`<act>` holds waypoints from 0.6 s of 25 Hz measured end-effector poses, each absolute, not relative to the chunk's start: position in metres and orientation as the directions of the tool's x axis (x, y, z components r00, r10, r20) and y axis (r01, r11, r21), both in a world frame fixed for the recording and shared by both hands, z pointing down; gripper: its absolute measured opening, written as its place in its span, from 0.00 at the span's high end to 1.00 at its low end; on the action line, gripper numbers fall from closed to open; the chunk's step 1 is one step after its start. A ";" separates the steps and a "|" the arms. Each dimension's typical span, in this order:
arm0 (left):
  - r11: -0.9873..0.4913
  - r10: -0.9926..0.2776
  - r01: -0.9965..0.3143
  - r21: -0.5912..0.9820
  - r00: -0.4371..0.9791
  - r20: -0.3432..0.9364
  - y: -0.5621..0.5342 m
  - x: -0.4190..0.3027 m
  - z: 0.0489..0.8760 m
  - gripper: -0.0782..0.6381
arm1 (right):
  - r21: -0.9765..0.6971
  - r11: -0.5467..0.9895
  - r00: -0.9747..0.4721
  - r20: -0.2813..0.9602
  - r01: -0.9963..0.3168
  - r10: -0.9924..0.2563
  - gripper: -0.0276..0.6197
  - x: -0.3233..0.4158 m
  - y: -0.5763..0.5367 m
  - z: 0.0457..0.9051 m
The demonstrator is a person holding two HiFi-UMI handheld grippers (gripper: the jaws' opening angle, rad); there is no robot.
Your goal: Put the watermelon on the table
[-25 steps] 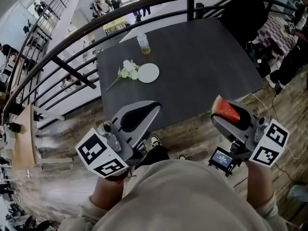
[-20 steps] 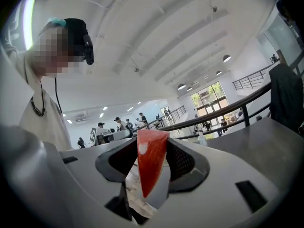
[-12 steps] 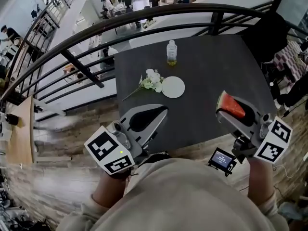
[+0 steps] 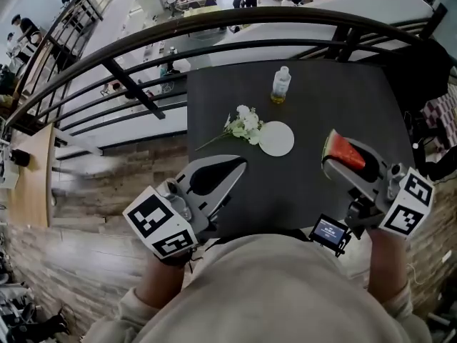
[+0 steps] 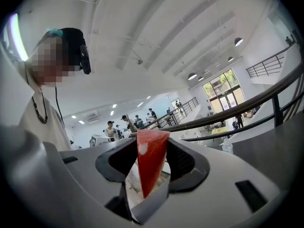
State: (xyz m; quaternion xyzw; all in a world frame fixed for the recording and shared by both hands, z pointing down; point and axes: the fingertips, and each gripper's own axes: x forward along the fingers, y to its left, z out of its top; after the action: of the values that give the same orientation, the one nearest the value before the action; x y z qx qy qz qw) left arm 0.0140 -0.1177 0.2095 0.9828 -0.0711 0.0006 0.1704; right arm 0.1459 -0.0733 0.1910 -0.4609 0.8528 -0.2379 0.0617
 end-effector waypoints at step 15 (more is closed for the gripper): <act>-0.937 -0.163 -0.158 0.311 0.987 0.008 -0.141 0.052 0.194 0.89 | -0.456 0.527 -0.630 0.102 -0.717 -0.770 0.64 0.168 -0.110 0.188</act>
State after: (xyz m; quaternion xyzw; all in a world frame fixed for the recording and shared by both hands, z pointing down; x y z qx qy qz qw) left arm 0.0525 -0.1408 0.1941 0.9842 -0.0815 -0.0090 0.1571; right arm 0.1678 -0.1098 0.1882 -0.4263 0.8719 -0.2343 0.0562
